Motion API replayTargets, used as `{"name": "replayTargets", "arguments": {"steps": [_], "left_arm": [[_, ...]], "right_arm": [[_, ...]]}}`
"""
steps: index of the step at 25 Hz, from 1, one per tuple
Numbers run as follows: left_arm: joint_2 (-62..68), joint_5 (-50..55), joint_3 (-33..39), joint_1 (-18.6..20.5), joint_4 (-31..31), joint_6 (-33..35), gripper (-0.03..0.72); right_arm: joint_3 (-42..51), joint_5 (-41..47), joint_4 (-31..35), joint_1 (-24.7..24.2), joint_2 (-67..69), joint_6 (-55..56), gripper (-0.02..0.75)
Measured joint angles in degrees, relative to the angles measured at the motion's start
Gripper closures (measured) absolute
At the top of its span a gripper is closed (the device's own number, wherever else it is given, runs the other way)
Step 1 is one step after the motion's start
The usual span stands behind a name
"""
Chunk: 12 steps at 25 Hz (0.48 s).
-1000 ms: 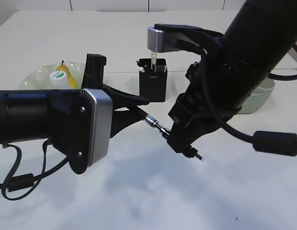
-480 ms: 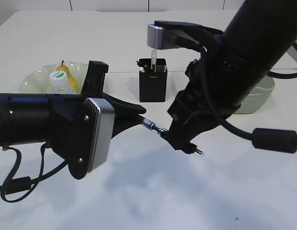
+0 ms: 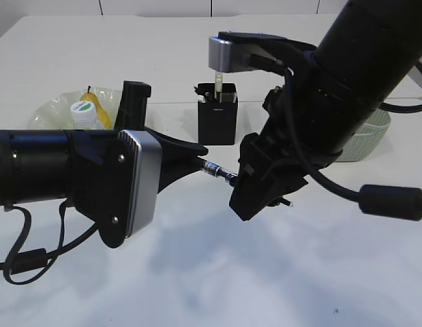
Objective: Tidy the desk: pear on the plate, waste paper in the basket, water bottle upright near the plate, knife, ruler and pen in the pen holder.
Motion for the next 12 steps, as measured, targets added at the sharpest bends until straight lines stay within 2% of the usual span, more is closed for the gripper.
{"name": "replayTargets", "arguments": {"steps": [8, 12], "left_arm": [[0.00, 0.00, 0.00, 0.00, -0.24, -0.08, 0.633], [0.00, 0.00, 0.00, 0.00, -0.40, -0.08, 0.633]], "right_arm": [[-1.90, 0.09, -2.95, 0.00, -0.19, -0.20, 0.270], [-2.14, 0.09, -4.72, 0.00, -1.34, -0.20, 0.255]]}}
